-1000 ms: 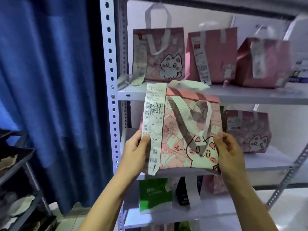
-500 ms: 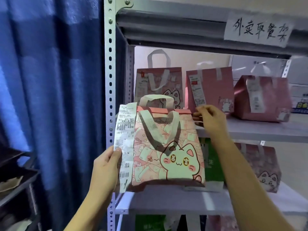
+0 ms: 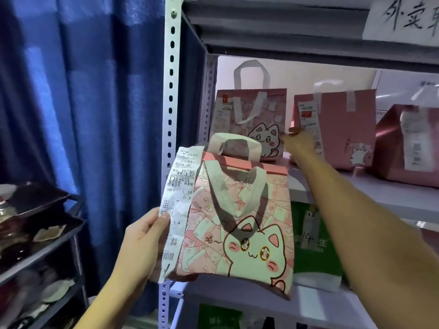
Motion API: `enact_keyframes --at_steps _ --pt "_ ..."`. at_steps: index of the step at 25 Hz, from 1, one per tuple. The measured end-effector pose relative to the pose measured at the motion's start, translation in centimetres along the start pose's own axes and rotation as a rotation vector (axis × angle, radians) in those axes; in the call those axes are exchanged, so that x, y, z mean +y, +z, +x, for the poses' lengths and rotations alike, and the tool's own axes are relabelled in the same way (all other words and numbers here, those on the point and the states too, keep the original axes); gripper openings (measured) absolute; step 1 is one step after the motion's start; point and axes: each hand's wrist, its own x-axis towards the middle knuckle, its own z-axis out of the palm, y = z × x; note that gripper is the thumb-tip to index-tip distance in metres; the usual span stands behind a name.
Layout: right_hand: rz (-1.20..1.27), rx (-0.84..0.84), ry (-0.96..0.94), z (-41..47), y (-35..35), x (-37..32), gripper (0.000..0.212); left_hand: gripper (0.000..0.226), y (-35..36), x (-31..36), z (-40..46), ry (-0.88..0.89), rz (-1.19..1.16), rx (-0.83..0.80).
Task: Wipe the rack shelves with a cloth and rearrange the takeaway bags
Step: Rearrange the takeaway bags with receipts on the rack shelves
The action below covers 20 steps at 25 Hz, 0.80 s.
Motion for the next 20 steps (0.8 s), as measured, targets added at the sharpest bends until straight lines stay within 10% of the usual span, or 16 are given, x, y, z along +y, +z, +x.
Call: enact_keyframes --at_steps 5,20 --pt "-0.013 0.035 -0.020 1.1 1.5 0.0 0.015 0.028 0.2 0.1 -0.3 -0.001 -0.002 0.003" --pt "0.075 0.460 -0.098 -7.5 -4.9 -4.3 0.022 0.029 -2.1 -0.1 -1.8 -0.048 -0.023 -0.123"
